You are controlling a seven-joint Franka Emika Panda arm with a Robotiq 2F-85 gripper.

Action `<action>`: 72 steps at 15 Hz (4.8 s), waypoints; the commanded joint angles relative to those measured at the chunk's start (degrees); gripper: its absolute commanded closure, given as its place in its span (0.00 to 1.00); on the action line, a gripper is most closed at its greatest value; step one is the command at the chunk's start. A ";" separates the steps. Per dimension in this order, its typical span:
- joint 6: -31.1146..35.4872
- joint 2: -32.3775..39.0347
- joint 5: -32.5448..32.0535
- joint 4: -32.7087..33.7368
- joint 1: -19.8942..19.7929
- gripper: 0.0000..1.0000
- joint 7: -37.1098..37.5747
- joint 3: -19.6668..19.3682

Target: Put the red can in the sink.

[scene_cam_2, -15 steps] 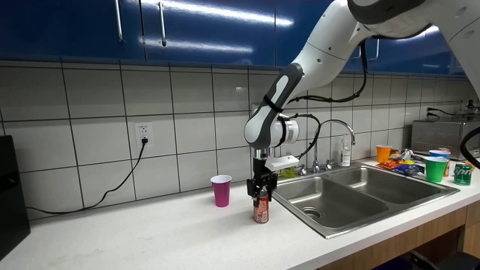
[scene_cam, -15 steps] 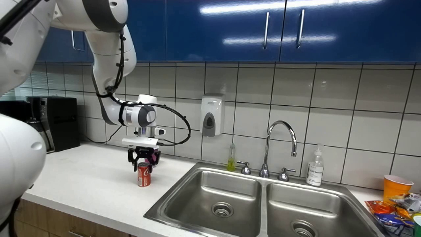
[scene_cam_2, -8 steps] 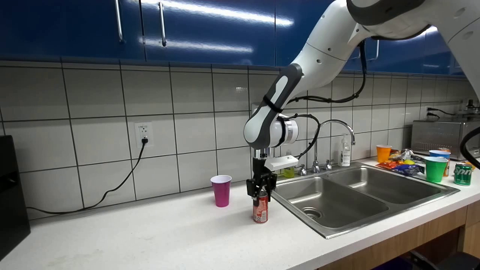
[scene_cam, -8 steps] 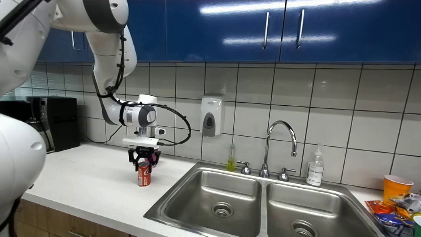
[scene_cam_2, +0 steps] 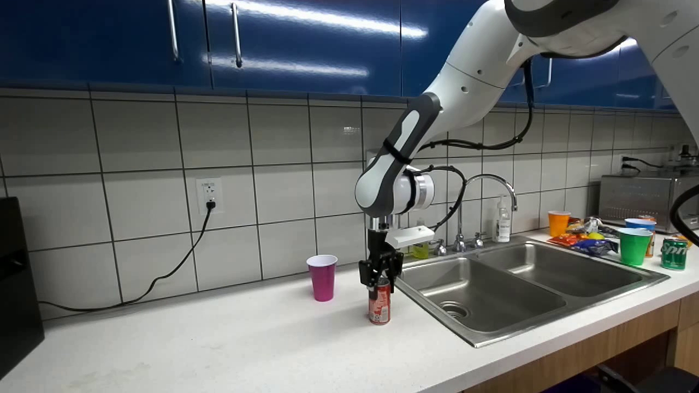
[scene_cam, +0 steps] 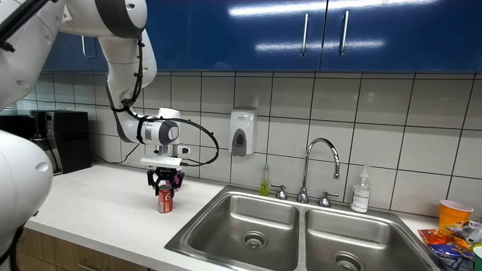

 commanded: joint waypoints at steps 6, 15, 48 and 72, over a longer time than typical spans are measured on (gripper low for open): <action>-1.41 -1.70 -2.99 1.35 -0.73 0.61 1.18 -0.28; -1.80 -3.21 -3.31 2.23 -0.66 0.61 1.30 -0.41; -3.89 -22.98 2.56 -12.70 -0.57 0.61 2.57 1.61; -6.81 -35.67 5.50 -23.74 -1.00 0.61 4.52 -1.10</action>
